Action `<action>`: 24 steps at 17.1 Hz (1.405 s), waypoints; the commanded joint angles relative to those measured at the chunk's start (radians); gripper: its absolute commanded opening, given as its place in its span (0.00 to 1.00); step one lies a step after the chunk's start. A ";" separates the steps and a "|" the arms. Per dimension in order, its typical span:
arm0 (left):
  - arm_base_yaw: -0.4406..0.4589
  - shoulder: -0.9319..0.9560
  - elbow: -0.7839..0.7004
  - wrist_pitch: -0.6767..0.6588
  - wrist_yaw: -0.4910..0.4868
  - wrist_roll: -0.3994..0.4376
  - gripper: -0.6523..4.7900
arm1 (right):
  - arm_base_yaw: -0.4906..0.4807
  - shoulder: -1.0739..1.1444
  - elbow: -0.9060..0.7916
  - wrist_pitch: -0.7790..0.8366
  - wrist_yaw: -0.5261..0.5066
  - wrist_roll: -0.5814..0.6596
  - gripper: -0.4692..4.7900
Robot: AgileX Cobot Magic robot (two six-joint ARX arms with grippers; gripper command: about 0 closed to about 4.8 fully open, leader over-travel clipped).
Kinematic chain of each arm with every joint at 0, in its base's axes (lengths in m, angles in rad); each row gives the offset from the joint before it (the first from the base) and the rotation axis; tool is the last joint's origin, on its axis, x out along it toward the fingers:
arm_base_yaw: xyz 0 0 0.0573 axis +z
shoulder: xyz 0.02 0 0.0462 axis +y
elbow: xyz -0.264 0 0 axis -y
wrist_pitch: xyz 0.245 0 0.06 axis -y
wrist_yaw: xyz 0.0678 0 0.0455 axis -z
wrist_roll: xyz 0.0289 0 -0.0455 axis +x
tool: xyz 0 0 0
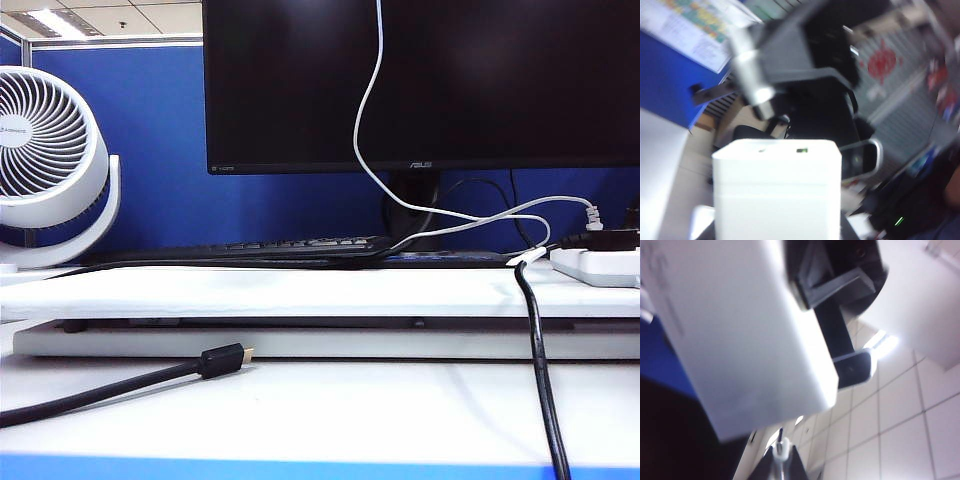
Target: Pick up the Type-C charging cable and the charging base, insert one end of the Type-C charger into the corresponding slot on the base, and finally place the plugged-in charger back on the table.
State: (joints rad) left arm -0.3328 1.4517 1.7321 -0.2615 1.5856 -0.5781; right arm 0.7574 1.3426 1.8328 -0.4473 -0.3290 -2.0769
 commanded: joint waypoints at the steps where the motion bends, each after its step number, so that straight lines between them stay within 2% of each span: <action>1: 0.000 -0.006 0.007 0.016 0.014 0.077 0.46 | 0.002 -0.011 0.004 0.010 -0.070 0.001 0.08; 6: 0.000 -0.006 0.007 0.005 0.014 0.054 0.46 | 0.007 -0.019 0.004 0.013 -0.100 0.001 0.08; 11: 0.000 -0.008 0.007 0.008 0.018 0.054 0.45 | 0.001 -0.019 0.004 0.032 -0.087 0.000 0.08; 12: 0.000 -0.016 0.007 0.009 0.020 0.054 0.45 | 0.001 -0.013 0.003 0.032 -0.042 0.000 0.08; 14: 0.000 -0.029 0.007 0.010 0.020 0.053 0.45 | 0.000 -0.008 0.003 0.031 -0.026 0.000 0.08; 17: 0.000 -0.047 0.007 0.016 0.019 0.044 0.45 | 0.000 -0.006 0.003 0.032 -0.033 0.000 0.08; 19: 0.000 -0.047 0.007 0.016 0.019 0.042 0.45 | 0.002 -0.007 0.003 0.031 -0.077 0.001 0.08; 24: 0.000 -0.047 0.007 0.015 0.007 -0.026 0.45 | 0.005 0.004 0.003 0.033 -0.100 0.001 0.08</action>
State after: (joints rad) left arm -0.3328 1.4090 1.7321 -0.2615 1.5963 -0.5983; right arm 0.7601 1.3495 1.8324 -0.4316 -0.4232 -2.0769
